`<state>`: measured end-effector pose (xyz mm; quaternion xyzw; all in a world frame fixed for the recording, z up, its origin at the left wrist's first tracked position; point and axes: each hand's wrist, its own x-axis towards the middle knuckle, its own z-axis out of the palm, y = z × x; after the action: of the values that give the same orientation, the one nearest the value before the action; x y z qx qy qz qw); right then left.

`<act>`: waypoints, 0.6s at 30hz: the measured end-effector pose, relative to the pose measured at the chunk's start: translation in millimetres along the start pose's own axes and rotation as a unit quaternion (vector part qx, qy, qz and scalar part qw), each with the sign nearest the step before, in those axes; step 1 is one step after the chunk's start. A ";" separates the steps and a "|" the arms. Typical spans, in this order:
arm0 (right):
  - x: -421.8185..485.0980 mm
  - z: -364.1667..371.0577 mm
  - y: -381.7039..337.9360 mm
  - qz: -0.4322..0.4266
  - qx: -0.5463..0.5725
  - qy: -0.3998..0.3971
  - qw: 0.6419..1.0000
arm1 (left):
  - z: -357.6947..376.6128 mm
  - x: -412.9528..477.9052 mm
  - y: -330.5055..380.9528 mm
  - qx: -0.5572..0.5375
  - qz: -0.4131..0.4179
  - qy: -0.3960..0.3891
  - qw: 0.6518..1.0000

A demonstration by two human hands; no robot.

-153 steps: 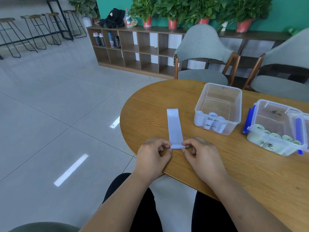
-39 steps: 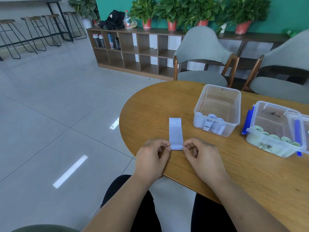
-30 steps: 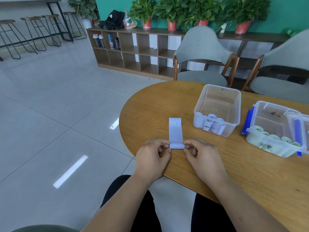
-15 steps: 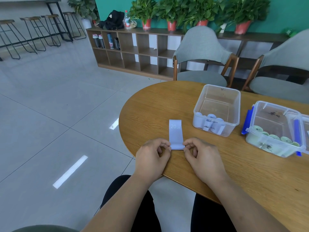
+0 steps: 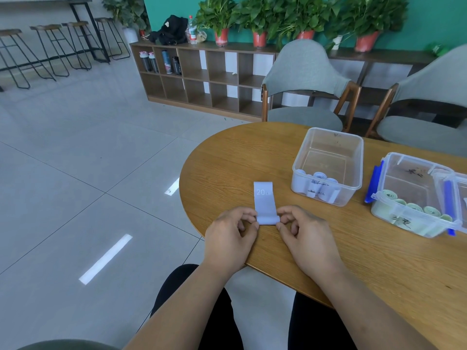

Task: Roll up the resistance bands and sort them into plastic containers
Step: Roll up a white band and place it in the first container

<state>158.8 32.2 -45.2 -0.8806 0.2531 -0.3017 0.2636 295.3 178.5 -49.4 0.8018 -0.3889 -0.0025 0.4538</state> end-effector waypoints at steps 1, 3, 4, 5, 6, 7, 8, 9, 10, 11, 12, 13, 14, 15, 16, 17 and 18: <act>-0.2 -0.4 0.0 0.003 0.003 -0.001 1.000 | -0.2 -0.3 0.1 -0.002 0.001 0.000 1.000; -0.1 -1.1 -0.1 0.004 0.008 -0.001 1.000 | -0.3 -0.8 0.2 -0.004 0.003 0.002 1.000; -0.2 -1.3 0.0 0.005 0.011 -0.001 1.000 | -0.2 -0.9 0.2 -0.002 0.004 0.004 1.000; -0.5 -1.3 -0.1 0.005 0.014 -0.002 1.000 | -0.1 -0.9 0.2 0.001 0.005 0.007 1.000; -0.8 -1.4 -0.2 0.005 0.014 -0.003 1.000 | 0.1 -0.7 0.0 0.005 0.006 0.010 1.000; -0.9 -1.4 -0.3 0.005 0.014 -0.003 1.000 | 0.2 -0.7 -0.3 0.010 0.008 0.011 1.000; -1.0 -1.5 -0.2 0.003 0.014 -0.003 1.000 | 0.2 -0.8 -0.3 0.014 0.009 0.012 1.000; -1.0 -1.6 -0.3 0.001 0.012 -0.001 1.000 | -0.1 -1.0 0.1 0.018 0.011 0.012 1.000; -1.0 -1.4 -0.5 -0.003 0.009 0.000 1.000 | -0.3 -1.0 0.4 0.021 0.014 0.012 1.000; -1.0 -1.2 -0.7 -0.008 0.006 0.002 1.000 | -0.5 -1.0 0.8 0.024 0.015 0.013 1.000; -0.9 -1.0 -0.8 -0.012 0.002 0.004 1.000 | -0.6 -1.0 1.3 0.027 0.016 0.015 0.999; -0.8 -0.7 -0.8 -0.015 0.000 0.006 1.000 | -0.7 -1.1 1.4 0.030 0.017 0.018 0.999; -0.7 -0.5 -0.8 -0.017 -0.001 0.007 1.000 | -0.5 -1.1 1.3 0.032 0.015 0.019 0.999; -0.7 -0.5 -0.6 -0.017 -0.002 0.007 1.000 | -0.4 -1.0 1.0 0.031 0.012 0.019 0.999; -0.8 -0.4 -0.3 -0.017 -0.003 0.007 1.000 | -0.1 -0.8 0.5 0.029 0.009 0.017 0.999; -0.9 -0.5 -0.2 -0.017 -0.003 0.006 1.000 | 0.0 -0.8 -0.2 0.026 0.007 0.016 1.000; -1.0 -0.6 0.0 -0.016 -0.002 0.005 1.000 | 0.3 -0.6 -0.7 0.022 0.005 0.013 1.000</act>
<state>157.6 32.6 -45.2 -0.8836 0.2407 -0.3100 0.2552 295.3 178.9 -50.3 0.8097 -0.3868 0.0191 0.4409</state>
